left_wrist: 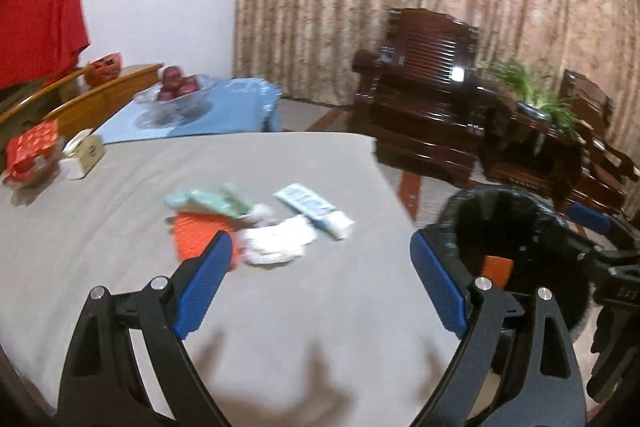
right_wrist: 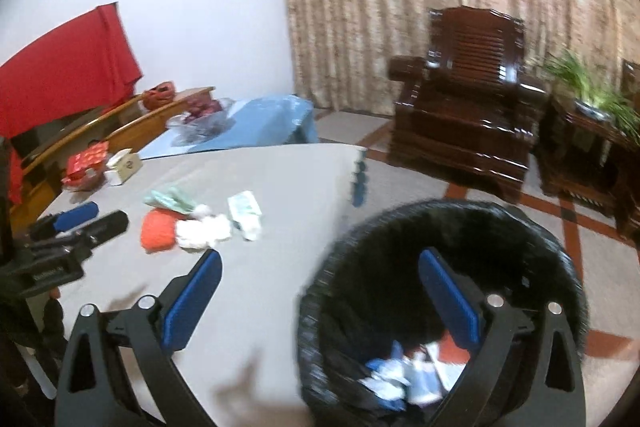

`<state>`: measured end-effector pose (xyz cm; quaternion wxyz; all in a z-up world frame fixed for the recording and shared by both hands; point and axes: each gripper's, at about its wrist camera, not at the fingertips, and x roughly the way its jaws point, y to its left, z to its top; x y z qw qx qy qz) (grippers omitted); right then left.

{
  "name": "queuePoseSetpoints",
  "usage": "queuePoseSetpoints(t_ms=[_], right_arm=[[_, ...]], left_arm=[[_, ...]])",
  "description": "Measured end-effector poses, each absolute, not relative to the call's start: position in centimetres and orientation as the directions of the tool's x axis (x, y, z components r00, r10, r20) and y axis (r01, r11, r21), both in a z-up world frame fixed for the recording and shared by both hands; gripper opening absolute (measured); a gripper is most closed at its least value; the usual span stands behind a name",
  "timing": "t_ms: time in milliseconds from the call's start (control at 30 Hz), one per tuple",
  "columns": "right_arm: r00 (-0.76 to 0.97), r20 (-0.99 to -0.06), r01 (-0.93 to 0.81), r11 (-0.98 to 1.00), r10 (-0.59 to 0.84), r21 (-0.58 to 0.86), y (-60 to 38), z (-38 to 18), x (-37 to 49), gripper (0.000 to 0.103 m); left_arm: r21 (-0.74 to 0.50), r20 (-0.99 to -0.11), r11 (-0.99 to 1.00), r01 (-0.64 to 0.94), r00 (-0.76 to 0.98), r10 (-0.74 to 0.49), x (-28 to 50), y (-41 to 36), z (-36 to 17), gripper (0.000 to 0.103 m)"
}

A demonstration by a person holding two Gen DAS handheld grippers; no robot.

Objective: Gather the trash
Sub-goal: 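Move both grippers back over the table toward the remaining items, then grasp the white tube with the right gripper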

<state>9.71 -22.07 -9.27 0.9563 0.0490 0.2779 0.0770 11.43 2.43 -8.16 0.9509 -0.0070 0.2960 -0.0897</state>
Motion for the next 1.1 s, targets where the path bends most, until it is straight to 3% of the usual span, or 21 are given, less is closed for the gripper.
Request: queuePoseSetpoints(t_ms=[233,467,800,1100], right_arm=[[0.822,-0.507,-0.226,0.966,0.259,0.127,-16.7,-9.1,13.8,0.097],[0.787,-0.559,-0.228,0.965,0.263,0.133,-13.3,-11.8,19.0,0.095],[0.673,-0.705,-0.162,0.975,0.222,0.153,-10.7,-18.6,26.0,0.063],[0.613,-0.758,-0.183,0.973,0.224,0.14,-9.3,-21.1,28.9,0.058]], left_arm=[[-0.059,-0.577,0.994,0.091,0.81,-0.108,13.6,6.0,-9.3,0.088],[-0.061,-0.589,0.997,0.043,0.805,-0.071,16.2,8.5,-11.3,0.088],[-0.085,-0.606,0.996,0.003,0.793,-0.054,18.9,11.2,-13.0,0.087],[-0.111,-0.622,0.994,0.002,0.779,-0.071,20.1,11.6,-14.5,0.087]])
